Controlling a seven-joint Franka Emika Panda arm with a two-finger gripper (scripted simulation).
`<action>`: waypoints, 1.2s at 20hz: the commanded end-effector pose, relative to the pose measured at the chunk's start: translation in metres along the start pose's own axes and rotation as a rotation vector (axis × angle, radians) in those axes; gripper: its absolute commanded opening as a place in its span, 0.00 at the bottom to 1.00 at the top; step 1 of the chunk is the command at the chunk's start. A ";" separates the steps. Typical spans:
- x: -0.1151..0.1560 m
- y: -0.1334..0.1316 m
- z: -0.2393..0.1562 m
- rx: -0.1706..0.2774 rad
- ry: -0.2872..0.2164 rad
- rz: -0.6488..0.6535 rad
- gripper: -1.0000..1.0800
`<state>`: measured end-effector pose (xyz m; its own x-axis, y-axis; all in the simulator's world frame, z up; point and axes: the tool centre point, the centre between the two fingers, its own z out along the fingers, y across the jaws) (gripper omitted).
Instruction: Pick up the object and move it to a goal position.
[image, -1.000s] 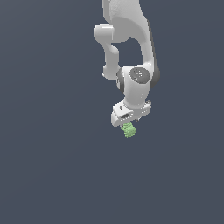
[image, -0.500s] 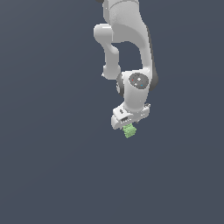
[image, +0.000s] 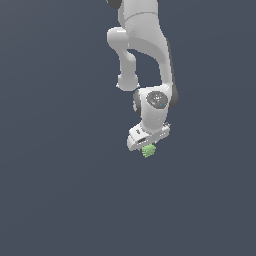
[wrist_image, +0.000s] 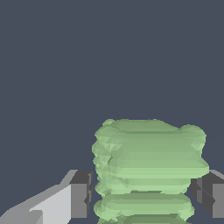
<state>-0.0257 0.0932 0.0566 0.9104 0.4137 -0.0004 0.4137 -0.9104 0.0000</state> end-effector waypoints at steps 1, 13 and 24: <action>0.000 0.000 0.001 0.000 0.000 0.000 0.00; -0.002 0.005 -0.004 0.000 0.001 0.000 0.00; -0.028 0.071 -0.055 0.001 0.001 0.000 0.00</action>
<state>-0.0222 0.0311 0.1010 0.9099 0.4149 -0.0003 0.4149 -0.9099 -0.0007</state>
